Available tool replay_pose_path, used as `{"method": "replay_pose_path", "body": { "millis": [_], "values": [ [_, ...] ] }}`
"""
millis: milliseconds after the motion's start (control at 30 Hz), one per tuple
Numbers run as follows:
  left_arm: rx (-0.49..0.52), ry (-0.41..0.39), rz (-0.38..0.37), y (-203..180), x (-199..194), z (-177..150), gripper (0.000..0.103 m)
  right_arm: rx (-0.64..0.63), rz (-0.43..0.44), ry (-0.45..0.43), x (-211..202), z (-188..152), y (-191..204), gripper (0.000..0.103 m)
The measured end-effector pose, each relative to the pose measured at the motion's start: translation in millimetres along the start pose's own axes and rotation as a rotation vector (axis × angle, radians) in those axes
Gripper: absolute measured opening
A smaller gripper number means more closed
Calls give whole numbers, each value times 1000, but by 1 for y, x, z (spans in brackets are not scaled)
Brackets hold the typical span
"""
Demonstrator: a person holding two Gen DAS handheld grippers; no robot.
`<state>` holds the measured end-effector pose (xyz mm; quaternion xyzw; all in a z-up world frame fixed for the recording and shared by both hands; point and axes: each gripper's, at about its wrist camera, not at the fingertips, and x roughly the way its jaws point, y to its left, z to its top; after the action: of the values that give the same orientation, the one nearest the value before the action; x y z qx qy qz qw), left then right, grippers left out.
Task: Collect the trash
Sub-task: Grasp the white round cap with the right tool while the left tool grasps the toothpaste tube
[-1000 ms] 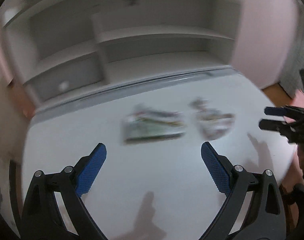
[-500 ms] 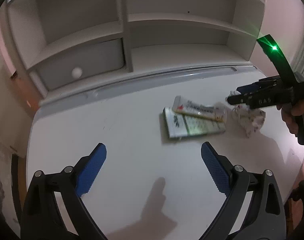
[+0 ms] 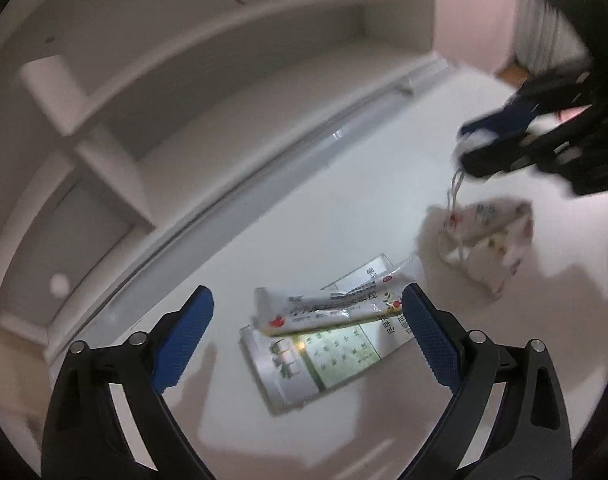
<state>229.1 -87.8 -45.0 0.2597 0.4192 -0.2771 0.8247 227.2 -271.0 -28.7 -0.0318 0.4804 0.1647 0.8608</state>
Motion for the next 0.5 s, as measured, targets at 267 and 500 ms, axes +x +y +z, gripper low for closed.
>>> {"method": "replay_pose_path", "body": {
  "millis": [267, 500],
  "values": [
    [-155, 30, 38, 24, 37, 41, 92, 77, -4, -64, -33, -21, -31, 30],
    [-355, 118, -84, 49, 33, 32, 92, 136, -11, -81, -56, -44, -56, 30]
  ]
}}
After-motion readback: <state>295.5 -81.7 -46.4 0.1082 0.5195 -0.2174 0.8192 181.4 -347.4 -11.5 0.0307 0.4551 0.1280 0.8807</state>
